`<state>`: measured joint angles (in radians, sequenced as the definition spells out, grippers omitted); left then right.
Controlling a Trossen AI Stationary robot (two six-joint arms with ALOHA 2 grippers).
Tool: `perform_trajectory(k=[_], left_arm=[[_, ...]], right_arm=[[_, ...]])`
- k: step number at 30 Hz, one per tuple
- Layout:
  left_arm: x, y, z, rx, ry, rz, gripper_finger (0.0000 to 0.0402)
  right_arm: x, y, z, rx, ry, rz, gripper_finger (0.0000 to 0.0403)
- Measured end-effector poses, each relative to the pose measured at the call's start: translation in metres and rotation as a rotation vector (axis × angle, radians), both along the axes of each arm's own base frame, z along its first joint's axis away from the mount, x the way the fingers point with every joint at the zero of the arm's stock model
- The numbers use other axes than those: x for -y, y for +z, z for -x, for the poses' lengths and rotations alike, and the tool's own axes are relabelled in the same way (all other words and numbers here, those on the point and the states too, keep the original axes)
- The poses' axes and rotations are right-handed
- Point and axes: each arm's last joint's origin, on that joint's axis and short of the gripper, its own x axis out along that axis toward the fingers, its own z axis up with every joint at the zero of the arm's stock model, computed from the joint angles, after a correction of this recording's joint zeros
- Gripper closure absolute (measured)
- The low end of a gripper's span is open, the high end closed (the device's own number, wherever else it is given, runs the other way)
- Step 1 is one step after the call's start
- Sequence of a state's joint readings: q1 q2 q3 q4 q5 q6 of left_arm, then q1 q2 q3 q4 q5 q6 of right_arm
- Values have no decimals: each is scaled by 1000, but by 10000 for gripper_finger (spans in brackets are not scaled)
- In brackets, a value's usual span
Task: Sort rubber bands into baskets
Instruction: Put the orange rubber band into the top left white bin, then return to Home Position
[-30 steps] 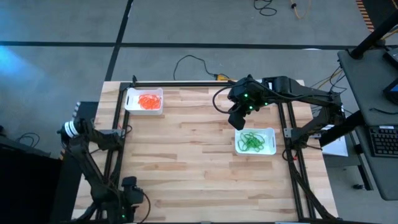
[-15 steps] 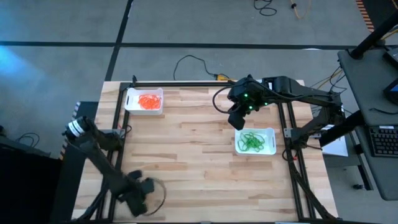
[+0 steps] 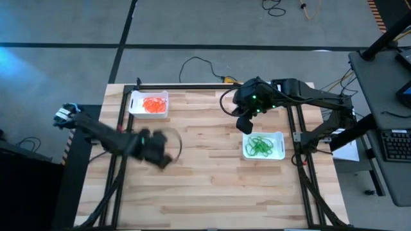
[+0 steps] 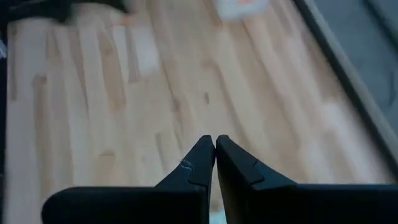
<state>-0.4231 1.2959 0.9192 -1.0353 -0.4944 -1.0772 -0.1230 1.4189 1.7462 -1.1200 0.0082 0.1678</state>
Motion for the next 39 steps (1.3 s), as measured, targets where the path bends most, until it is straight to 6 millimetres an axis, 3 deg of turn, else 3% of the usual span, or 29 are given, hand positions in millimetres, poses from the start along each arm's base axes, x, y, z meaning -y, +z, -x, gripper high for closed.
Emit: perform_trajectory(k=[5,10,14,18,23,28,34,39], left_arm=[[-88,13,-7,-22,200,-86,402],[-178,25,16,-53,436,-243,402],[-217,29,36,-22,472,-197,402],[-231,16,45,-18,534,-183,402],[-230,-13,47,-49,569,-125,402],[-230,-33,46,-86,542,21,379],[-232,-28,42,-42,531,26,292],[-213,3,29,265,333,84,229]], right_arm=[[1,8,-8,100,136,144,390],[2,14,-14,184,159,189,390],[2,19,-17,236,146,189,390],[3,29,-23,364,117,194,390],[6,49,-30,558,132,323,390],[6,64,-32,746,15,174,390],[9,66,-32,777,-63,99,390],[1,39,-41,684,-5,140,390]])
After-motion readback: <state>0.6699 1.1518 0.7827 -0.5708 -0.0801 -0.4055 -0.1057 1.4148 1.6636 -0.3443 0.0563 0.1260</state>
